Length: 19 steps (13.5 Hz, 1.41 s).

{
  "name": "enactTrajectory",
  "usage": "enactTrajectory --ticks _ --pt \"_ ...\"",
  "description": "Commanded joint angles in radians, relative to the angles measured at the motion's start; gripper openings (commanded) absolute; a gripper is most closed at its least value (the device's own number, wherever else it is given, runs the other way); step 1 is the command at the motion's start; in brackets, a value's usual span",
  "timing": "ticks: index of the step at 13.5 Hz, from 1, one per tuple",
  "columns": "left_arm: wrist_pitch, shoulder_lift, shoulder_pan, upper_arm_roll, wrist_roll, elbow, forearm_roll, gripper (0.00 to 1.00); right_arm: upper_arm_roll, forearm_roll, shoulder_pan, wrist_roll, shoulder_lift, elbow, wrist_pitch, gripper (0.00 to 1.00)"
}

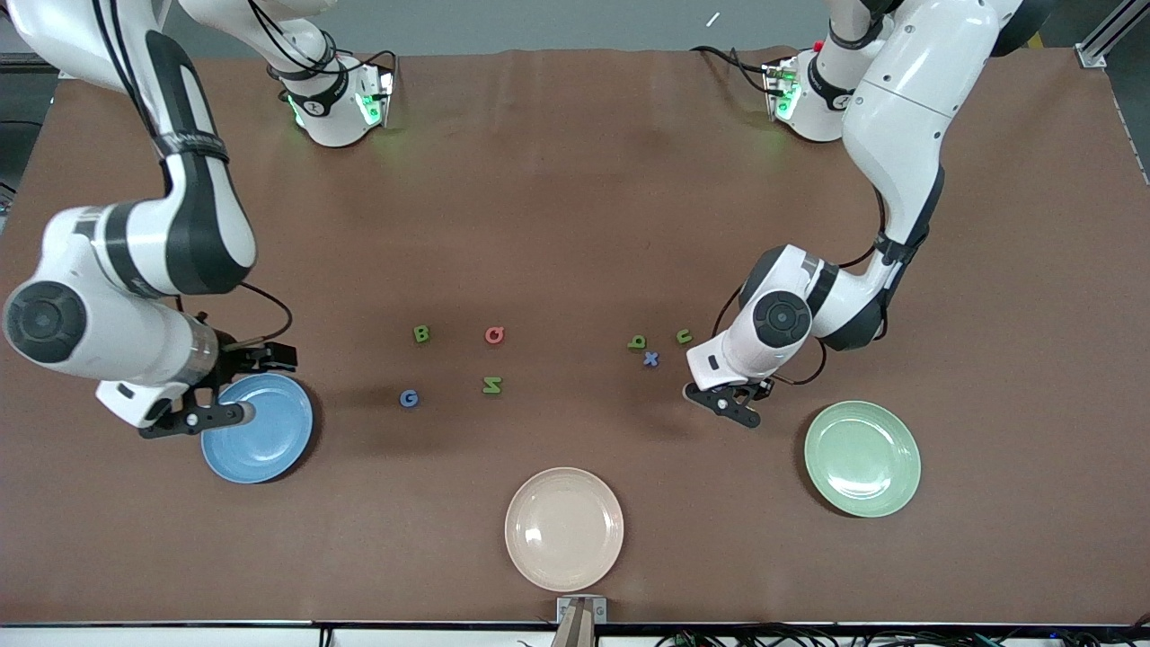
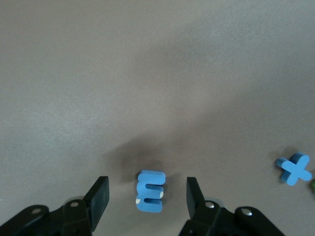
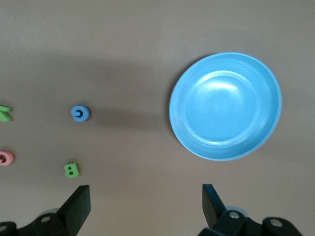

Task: Sort uppercase to blue plate, lowercase to green plate
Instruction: 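Grasp the blue E with the left gripper while the right gripper grasps blue c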

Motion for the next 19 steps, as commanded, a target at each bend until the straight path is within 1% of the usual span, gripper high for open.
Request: enactTrajectory --ticks 1,2,3,5,7,8,11,12,14,16,19 --pt "0.015 -0.001 -0.001 0.003 -0.008 -0.015 0.023 0.63 -0.002 0.078 0.028 0.087 0.060 0.015 0.058 1.00" --pt "0.015 -0.001 -0.001 0.003 -0.008 -0.023 0.023 0.60 -0.002 0.109 0.035 0.102 0.089 0.015 0.081 1.00" --pt "0.015 0.001 -0.001 0.005 -0.008 -0.024 0.023 0.60 -0.002 0.130 0.041 0.121 0.114 0.013 0.118 1.00" --pt "0.016 0.002 -0.001 0.007 -0.008 -0.024 0.023 0.57 -0.002 0.137 0.070 0.193 0.160 0.010 0.182 1.00" --pt "0.024 0.010 -0.002 0.007 -0.008 -0.024 0.023 0.52 -0.002 0.138 0.090 0.228 0.192 0.007 0.233 1.00" --pt "0.030 0.012 -0.002 0.007 -0.008 -0.024 0.023 0.49 0.000 0.138 0.101 0.237 0.209 0.006 0.245 1.00" --pt "0.030 0.015 -0.001 0.007 -0.008 -0.024 0.023 0.25 -0.002 0.135 0.147 0.325 0.253 -0.007 0.293 1.00" --pt "0.030 0.010 0.004 0.007 -0.008 -0.023 0.023 0.15 -0.002 0.134 0.153 0.329 0.255 -0.022 0.322 1.00" --pt "0.024 -0.007 0.019 0.007 -0.006 -0.021 0.023 0.03 -0.002 0.137 0.157 0.333 0.266 -0.074 0.397 1.00" --pt "0.016 -0.033 0.041 0.008 -0.005 -0.014 0.023 0.02 -0.002 0.137 0.181 0.355 0.270 -0.112 0.454 1.00" --pt "0.015 -0.070 0.117 0.008 0.015 0.003 0.025 0.01 -0.002 0.137 0.199 0.377 0.272 -0.114 0.456 1.00"
